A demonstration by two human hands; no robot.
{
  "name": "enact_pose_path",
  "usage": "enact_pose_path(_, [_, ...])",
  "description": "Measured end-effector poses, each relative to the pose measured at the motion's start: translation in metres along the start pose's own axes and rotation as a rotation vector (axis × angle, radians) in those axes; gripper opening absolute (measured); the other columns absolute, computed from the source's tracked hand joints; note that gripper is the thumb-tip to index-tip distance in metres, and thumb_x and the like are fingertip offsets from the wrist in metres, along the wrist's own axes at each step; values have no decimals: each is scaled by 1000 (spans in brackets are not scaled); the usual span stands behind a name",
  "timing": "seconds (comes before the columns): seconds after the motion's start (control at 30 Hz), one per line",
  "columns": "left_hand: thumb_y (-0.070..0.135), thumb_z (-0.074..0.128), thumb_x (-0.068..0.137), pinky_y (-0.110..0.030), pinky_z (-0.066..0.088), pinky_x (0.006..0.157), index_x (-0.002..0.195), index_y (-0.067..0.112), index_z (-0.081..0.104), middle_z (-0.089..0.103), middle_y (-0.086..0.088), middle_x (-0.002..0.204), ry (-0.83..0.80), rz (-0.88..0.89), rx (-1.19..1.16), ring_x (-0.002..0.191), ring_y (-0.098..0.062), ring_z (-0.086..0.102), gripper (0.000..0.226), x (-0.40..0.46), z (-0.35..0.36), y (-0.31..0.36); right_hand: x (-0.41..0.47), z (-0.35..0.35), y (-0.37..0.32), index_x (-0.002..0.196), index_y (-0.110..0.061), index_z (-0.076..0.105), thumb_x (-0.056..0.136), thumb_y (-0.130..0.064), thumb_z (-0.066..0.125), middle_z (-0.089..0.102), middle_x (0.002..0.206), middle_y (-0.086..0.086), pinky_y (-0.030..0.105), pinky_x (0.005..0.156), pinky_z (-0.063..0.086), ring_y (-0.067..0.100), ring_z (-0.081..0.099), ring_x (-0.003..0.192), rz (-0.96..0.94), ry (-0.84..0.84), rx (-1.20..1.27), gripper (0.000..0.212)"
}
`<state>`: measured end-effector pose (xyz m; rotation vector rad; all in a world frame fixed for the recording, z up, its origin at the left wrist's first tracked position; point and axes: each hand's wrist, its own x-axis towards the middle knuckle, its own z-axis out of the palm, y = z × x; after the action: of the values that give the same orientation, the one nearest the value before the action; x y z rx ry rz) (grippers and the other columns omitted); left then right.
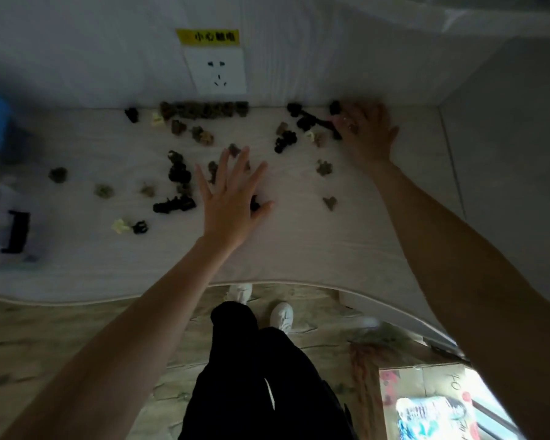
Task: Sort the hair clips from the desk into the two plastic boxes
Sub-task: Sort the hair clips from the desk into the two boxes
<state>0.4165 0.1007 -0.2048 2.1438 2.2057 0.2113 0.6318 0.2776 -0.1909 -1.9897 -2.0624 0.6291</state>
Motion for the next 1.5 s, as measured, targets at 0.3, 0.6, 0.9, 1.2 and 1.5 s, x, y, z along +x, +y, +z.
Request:
enact_pose_path(0.3, [65,44,83,-53,-3,115,146,28,17,13,-5,157,-24,-118,-30,145,-28,8,78,-10,-8,-56,-65,79,-116,139,-34,37,91,-54,40,29,152,-3,58,114,-3,29,1,145,-292,-109,67,52])
enact_pose_path(0.6, [68,42,77,-45,17,115,143,20,30,23,-12,153,19,-123,-201,142,-30,19,82,-18,-32,-104,-129,56,-108,135,-23,44,95,-36,43,38,148,0,52,115,17,26,23,142,-352,104,203,42])
enact_pose_path(0.9, [43,42,91,-44,25,114,137,17,40,39,-8,145,5,-115,-393,134,-26,33,53,-18,-44,-128,-161,73,-63,146,-4,15,88,-49,30,11,156,17,43,120,2,29,3,145,50,-23,238,74])
enact_pose_path(1.2, [26,58,85,-40,37,96,127,13,50,53,-12,127,-136,1,-282,118,-32,44,45,43,-57,-129,-152,107,-158,148,-12,2,76,-75,-2,-4,158,11,44,114,-16,23,-11,145,-128,-224,99,95])
enact_pose_path(1.5, [39,60,85,-38,33,96,97,14,67,52,-8,116,-156,102,-175,115,-29,42,28,76,-56,-141,-107,74,-188,105,-14,65,84,-28,37,64,111,9,43,88,47,31,54,104,-220,104,58,38])
